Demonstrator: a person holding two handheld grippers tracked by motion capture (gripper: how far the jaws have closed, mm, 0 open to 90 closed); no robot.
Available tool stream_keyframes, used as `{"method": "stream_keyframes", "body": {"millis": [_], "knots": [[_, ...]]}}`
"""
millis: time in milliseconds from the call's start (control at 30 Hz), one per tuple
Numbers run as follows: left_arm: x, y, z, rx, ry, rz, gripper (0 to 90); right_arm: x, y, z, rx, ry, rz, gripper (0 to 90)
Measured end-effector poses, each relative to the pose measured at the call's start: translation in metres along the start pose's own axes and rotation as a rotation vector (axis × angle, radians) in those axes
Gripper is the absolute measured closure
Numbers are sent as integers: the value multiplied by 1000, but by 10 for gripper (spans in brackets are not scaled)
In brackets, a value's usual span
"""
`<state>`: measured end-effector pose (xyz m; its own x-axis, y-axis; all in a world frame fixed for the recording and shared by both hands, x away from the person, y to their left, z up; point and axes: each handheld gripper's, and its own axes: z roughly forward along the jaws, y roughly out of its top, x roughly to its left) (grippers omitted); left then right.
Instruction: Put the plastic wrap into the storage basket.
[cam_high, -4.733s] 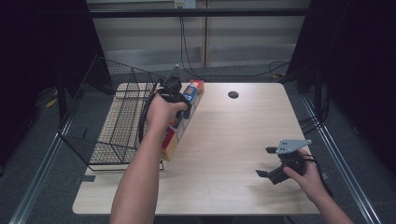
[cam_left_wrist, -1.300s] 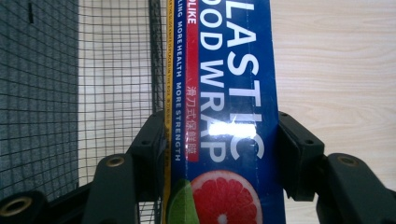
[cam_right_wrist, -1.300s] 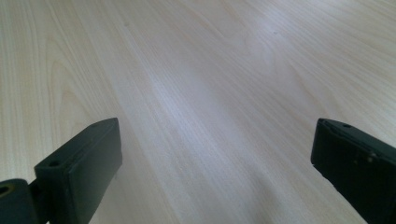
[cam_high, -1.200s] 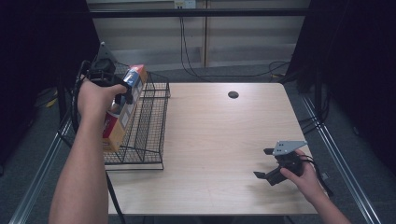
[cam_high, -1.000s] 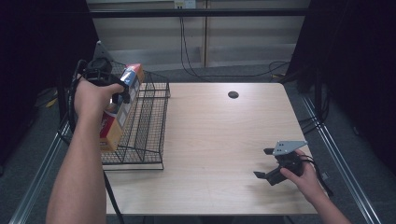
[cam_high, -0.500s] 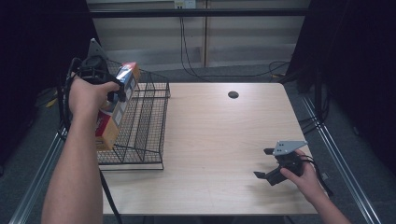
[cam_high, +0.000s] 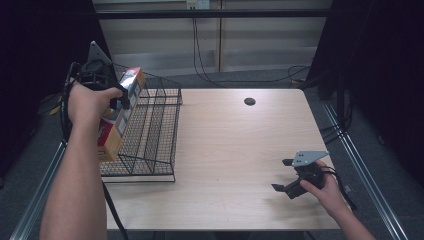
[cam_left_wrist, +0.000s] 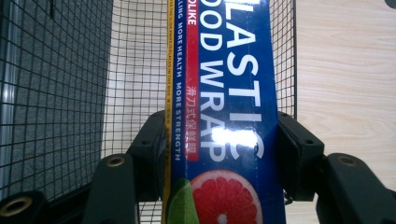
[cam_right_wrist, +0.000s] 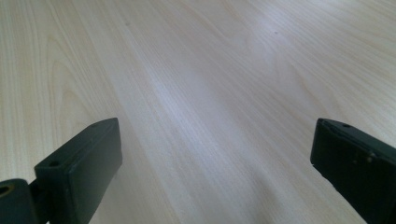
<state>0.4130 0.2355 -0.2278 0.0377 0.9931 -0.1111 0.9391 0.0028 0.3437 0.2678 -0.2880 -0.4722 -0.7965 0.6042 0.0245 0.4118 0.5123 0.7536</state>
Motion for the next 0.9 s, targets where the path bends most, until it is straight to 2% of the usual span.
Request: {"method": "stream_keyframes", "body": {"millis": [67, 500, 833, 900], "knots": [[3, 0, -1, -5, 12, 9, 441, 0, 0, 0, -2, 2, -1, 21], [14, -1, -2, -16, 10, -28, 441, 0, 0, 1, 4, -1, -5, 20], [19, -2, -4, -19, 18, -27, 441, -1, 0, 2, 6, -2, -4, 20], [20, -2, -4, -23, 18, -45, 440, 0, 0, 2, 6, -2, -1, 20]]}}
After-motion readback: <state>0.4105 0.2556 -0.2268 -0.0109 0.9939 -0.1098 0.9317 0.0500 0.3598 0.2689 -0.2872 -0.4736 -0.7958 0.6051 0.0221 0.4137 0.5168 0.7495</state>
